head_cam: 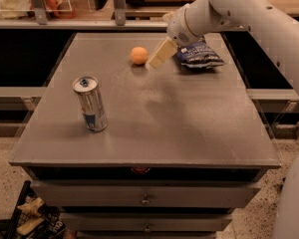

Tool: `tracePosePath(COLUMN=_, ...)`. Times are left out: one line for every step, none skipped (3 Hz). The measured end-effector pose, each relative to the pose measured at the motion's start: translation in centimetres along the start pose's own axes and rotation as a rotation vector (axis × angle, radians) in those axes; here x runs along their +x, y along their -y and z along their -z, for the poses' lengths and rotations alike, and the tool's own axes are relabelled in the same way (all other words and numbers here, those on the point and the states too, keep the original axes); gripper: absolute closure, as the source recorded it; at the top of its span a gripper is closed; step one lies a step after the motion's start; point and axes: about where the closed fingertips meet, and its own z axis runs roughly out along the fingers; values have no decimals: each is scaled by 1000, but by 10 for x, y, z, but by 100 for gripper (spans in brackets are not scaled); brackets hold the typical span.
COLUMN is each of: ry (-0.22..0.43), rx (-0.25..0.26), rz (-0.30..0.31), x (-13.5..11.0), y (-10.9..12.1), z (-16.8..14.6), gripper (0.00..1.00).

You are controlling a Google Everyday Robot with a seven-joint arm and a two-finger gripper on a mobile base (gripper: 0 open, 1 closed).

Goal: Move orange near redbull can

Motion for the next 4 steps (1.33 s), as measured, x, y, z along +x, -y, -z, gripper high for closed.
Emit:
tracePosePath(ry=13, rx=-18, rz=-2, x=-4, y=5, z=-21, gripper=0)
tracePosePath(ry=40, rx=-49, rz=8, x=-13, y=4, z=-41, gripper=0)
tracePosePath(ry=75, rx=-93, rz=13, x=-22, y=-2, z=-61, gripper=0)
tracePosePath(ry=108, rx=-149, rz=8, x=-29, y=-14, z=-81, gripper=0)
